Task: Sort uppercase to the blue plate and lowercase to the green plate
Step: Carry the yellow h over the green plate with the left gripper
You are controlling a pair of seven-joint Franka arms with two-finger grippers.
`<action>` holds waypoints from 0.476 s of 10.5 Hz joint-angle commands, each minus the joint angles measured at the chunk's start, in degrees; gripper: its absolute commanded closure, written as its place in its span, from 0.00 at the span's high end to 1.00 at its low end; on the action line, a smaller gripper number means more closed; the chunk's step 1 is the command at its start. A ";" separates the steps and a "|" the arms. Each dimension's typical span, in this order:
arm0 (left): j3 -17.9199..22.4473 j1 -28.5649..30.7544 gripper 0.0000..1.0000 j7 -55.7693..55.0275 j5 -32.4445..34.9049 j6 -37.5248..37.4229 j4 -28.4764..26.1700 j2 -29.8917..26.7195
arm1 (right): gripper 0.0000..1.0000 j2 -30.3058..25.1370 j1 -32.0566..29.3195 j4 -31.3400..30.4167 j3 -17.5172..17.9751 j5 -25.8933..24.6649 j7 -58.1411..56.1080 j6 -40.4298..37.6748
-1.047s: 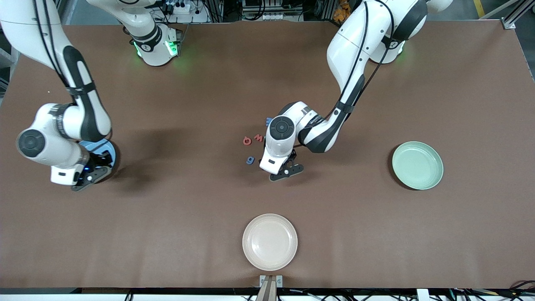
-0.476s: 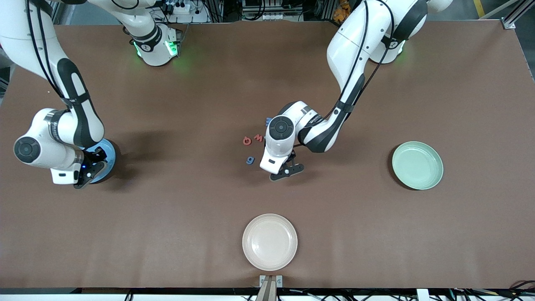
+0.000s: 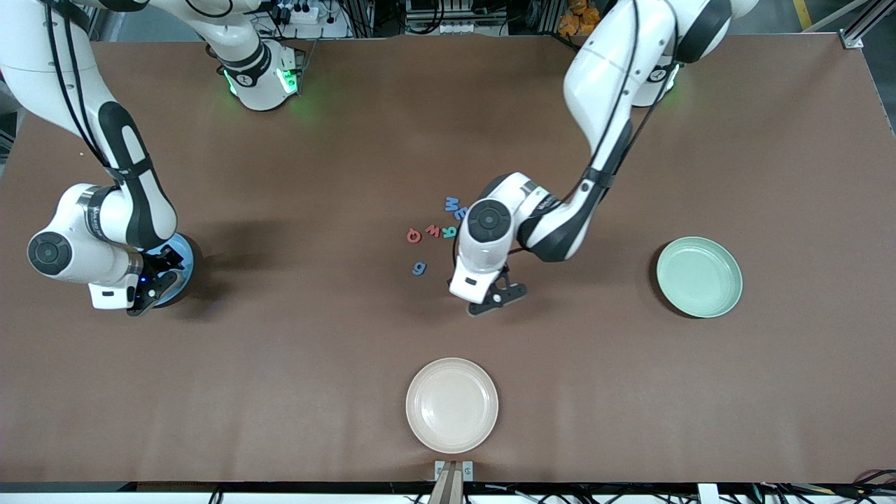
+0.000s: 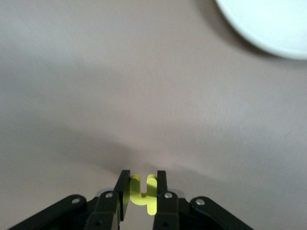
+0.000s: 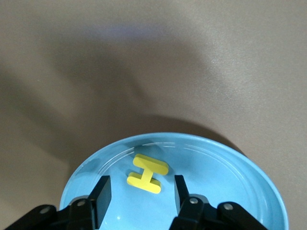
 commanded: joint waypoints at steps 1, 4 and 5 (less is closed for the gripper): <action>-0.63 2.93 0.00 3.89 0.58 -2.84 -0.97 -4.51 | 0.67 0.18 -0.83 2.57 0.59 0.55 -0.32 -3.24; -0.28 4.70 0.00 7.06 1.11 -6.09 -1.06 -7.67 | 0.67 -0.34 -0.22 9.15 0.86 3.80 3.01 -15.08; -0.11 5.57 0.00 7.76 1.37 -8.27 -1.14 -9.34 | 0.67 -0.35 0.74 11.69 0.95 4.42 6.86 -19.22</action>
